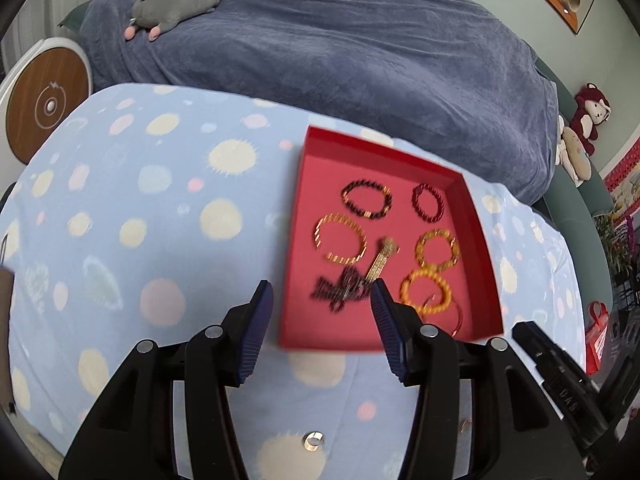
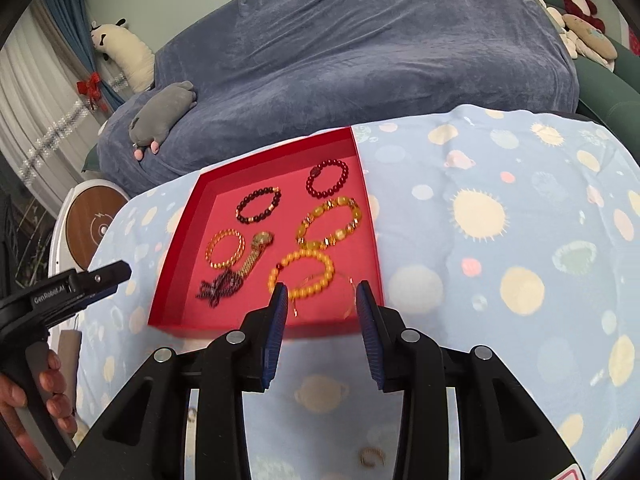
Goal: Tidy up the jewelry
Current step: 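Lift both open tools out of the box toward the hoop earrings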
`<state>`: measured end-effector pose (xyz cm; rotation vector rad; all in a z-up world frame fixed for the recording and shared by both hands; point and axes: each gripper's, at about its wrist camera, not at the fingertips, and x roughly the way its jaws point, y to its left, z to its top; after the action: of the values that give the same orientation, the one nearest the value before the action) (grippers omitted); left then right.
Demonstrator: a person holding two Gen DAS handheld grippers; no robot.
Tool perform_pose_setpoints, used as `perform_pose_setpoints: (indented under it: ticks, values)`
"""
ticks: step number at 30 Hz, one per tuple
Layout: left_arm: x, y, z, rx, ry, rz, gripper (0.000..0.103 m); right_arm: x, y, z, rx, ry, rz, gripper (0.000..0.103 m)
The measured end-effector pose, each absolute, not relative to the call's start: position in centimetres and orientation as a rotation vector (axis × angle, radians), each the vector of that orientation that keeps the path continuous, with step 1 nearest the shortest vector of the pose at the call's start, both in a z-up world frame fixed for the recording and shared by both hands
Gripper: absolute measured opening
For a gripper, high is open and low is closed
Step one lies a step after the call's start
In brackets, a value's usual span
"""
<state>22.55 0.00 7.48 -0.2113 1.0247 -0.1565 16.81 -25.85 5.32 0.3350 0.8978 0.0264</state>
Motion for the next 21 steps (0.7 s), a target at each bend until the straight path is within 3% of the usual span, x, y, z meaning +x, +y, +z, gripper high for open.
perform_pose_setpoints:
  ticks: [21]
  values:
    - [11.2,1.6,2.3,-0.139,1.108,-0.126,0.048,6.1,-25.3,0.8,0.314,1.03,-0.044,0.035]
